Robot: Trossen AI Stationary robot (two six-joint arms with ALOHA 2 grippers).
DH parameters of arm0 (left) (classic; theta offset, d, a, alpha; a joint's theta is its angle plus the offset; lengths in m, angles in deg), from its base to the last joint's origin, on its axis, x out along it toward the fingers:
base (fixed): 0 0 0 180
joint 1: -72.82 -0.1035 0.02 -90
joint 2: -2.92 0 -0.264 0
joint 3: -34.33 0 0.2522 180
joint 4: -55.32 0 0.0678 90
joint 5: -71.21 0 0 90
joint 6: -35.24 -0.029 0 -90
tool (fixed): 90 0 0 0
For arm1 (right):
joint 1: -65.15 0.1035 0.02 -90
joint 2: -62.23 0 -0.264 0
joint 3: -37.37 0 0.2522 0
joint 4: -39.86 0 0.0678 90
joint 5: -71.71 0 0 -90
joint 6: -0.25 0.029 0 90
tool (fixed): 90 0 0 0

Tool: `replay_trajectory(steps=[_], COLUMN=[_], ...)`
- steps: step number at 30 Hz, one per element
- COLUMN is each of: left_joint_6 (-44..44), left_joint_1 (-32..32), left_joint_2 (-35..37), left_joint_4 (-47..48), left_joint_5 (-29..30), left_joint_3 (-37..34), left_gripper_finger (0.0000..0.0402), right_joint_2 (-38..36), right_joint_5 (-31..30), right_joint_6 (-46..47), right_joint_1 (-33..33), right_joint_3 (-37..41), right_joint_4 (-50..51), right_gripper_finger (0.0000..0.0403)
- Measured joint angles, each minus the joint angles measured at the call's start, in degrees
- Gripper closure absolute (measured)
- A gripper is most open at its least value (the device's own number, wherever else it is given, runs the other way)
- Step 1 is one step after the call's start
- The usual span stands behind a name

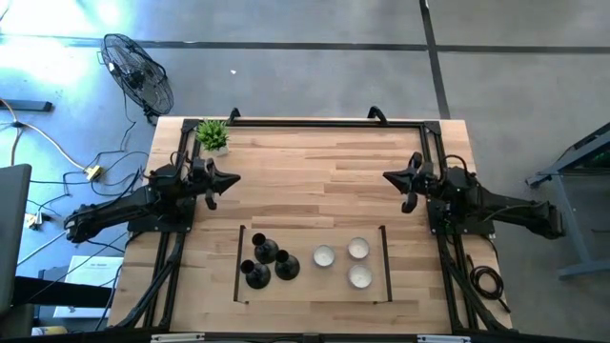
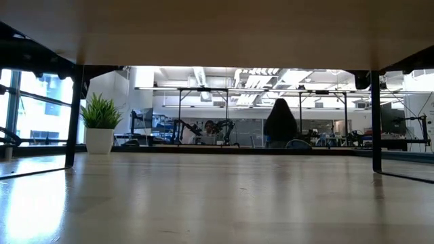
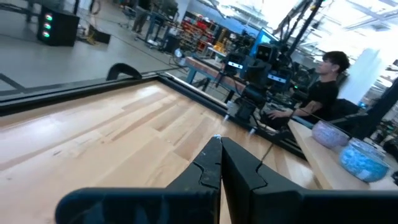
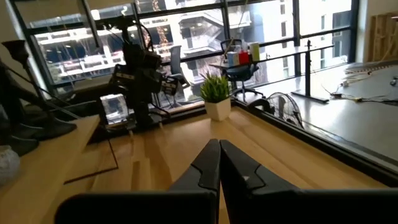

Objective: Pick & Place candle stick holders
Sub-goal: Return to Home Position

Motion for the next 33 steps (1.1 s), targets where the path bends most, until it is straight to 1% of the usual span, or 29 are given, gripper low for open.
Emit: replay_trajectory(steps=[2, 4, 10, 19, 22, 29, 33], left_joint_6=[0.0, 0.2, 0.8, 1.9, 3.3, 1.7, 1.5], left_joint_1=[0.0, 0.0, 0.0, 0.0, 0.0, 0.0, 0.0], left_joint_2=[0.0, 0.0, 0.0, 0.0, 0.0, 0.0, 0.0], left_joint_4=[0.3, 0.5, 0.6, 0.6, 0.6, 0.6, 0.6], left_joint_5=[1.1, 2.3, 2.4, 2.5, 2.4, 2.4, 2.4], left_joint_3=[0.0, 0.0, 0.0, 0.0, 0.0, 0.0, 0.0], left_gripper_finger=[0.0401, 0.0401, 0.0401, 0.0401, 0.0401, 0.0401, 0.0401], right_joint_2=[0.0, 0.0, 0.0, 0.0, 0.0, 0.0, 0.0], right_joint_5=[-1.6, -1.9, -1.8, -1.5, -1.6, -1.7, -1.8], right_joint_6=[-0.1, -0.4, -0.4, 10.2, 12.2, 9.9, 10.2], right_joint_1=[0.0, 0.0, 0.0, 0.0, 0.0, 0.0, 0.0], right_joint_3=[0.0, 0.0, 0.0, 0.0, 0.0, 0.0, 0.0], right_joint_4=[0.6, 1.2, 1.2, 6.8, 8.2, 8.3, 8.3], right_gripper_finger=[0.0403, 0.0403, 0.0403, 0.0403, 0.0403, 0.0403, 0.0403])
